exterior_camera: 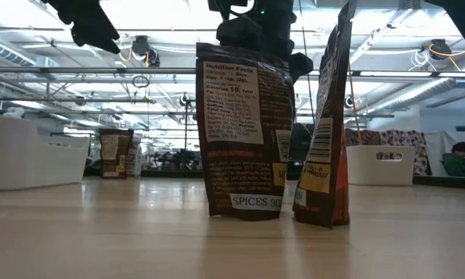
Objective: Sort spices by type
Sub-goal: Put the top gold spice bottle into the top white bin
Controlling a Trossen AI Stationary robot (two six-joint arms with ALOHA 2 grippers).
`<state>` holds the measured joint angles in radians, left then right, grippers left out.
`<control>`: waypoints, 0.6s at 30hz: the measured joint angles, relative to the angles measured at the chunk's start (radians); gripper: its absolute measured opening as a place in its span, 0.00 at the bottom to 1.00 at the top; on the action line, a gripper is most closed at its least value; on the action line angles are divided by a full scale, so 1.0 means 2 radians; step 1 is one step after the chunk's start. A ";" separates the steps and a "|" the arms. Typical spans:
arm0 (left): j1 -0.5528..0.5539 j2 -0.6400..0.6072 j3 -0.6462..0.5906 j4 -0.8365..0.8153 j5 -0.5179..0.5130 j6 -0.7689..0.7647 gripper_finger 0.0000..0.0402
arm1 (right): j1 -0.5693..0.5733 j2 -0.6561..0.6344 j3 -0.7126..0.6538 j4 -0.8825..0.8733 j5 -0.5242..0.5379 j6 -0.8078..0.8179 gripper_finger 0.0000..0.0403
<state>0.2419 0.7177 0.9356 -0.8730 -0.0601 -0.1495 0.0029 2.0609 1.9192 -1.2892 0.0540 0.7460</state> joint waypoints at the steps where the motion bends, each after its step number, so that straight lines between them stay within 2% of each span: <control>1: 0.000 0.000 0.000 0.000 0.000 0.000 0.63 | 0.000 0.000 0.000 0.000 0.000 0.001 0.68; 7: 0.000 0.000 0.000 0.000 0.000 0.000 0.63 | 0.006 0.000 0.000 0.001 0.003 0.001 0.68; 12: 0.000 0.000 0.000 0.000 0.000 0.003 0.63 | 0.012 0.000 0.000 0.001 0.031 -0.001 0.68; 18: 0.000 0.000 0.000 0.000 0.000 0.003 0.63 | 0.013 0.000 0.000 0.003 0.026 0.000 0.68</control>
<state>0.2420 0.7177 0.9352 -0.8730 -0.0601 -0.1434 0.0280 2.0609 1.9188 -1.2832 0.1059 0.7467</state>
